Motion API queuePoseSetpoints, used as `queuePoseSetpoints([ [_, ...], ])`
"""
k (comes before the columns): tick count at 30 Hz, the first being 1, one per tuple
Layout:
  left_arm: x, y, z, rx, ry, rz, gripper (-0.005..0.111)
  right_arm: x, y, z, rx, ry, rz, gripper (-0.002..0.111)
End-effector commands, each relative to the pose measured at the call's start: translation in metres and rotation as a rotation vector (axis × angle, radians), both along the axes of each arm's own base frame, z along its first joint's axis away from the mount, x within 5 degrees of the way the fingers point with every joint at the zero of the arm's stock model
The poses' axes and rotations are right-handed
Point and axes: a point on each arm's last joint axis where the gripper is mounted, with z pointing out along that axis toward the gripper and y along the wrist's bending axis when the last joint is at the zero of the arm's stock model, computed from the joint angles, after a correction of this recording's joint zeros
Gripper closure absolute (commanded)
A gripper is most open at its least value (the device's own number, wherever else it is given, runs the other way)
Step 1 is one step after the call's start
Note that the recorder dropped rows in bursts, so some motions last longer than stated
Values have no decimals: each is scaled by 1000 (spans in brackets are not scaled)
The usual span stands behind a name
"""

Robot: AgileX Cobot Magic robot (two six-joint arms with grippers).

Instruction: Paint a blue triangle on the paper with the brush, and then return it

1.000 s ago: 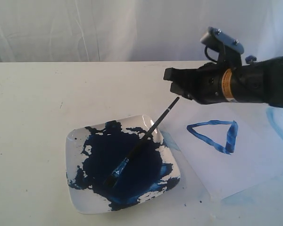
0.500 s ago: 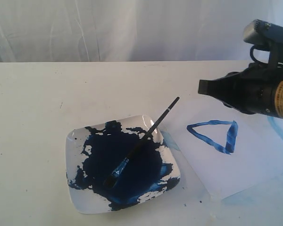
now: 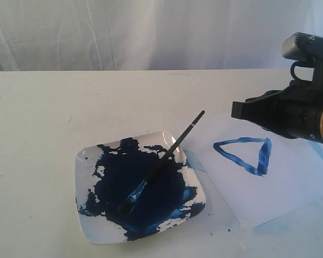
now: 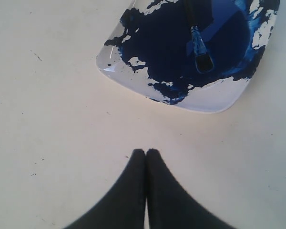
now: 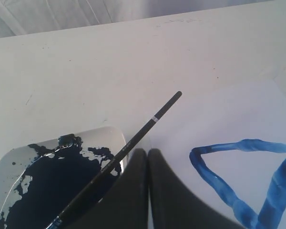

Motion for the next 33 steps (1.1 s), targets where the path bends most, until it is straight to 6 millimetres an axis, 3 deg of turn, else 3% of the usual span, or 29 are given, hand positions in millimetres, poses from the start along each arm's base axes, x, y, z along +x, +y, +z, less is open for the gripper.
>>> queuePoseSetpoints([
  [1,-1,1,-2,-10,15,7,107,-1,-2,0,-19,-16,1,108],
  [19,0,0,-1,-15,-5,3,107,-1,-2,0,-19,-17,-1,108],
  [33,-6,-8,0,-146,85,-18,107,-1,-2,0,-19,-17,-1,108],
])
